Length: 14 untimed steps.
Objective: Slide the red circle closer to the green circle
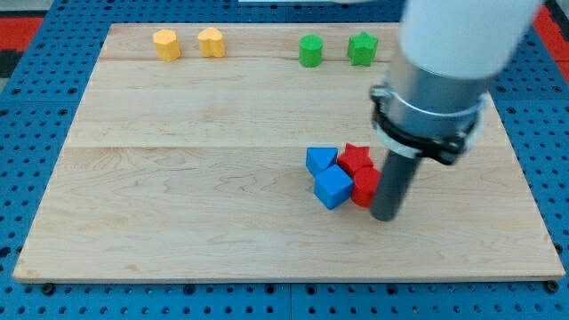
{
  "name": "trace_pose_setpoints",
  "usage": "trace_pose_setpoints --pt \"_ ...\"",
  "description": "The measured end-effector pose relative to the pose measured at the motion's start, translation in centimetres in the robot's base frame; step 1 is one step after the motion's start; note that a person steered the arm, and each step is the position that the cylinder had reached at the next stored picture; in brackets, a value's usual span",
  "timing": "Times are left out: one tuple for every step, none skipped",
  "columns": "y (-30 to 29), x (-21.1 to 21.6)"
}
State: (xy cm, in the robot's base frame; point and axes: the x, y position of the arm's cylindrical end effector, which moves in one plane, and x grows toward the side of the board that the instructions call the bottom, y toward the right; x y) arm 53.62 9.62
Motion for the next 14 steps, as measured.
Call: trace_pose_setpoints --pt "-3.9 -2.8" --pt "-7.3 -6.5" --pt "-7.9 -6.9" --pt "-6.7 -3.2" --pt "-2.7 -3.7" --pt "-3.6 -6.9" --pt "-5.5 -10.9" --pt "-5.9 -12.0" --pt "-7.5 -14.7" --pt "-10.3 -18.1" --pt "-12.5 -22.3" --pt "-13.9 -25.0" --pt "-12.6 -22.8" --pt "-9.0 -21.3"
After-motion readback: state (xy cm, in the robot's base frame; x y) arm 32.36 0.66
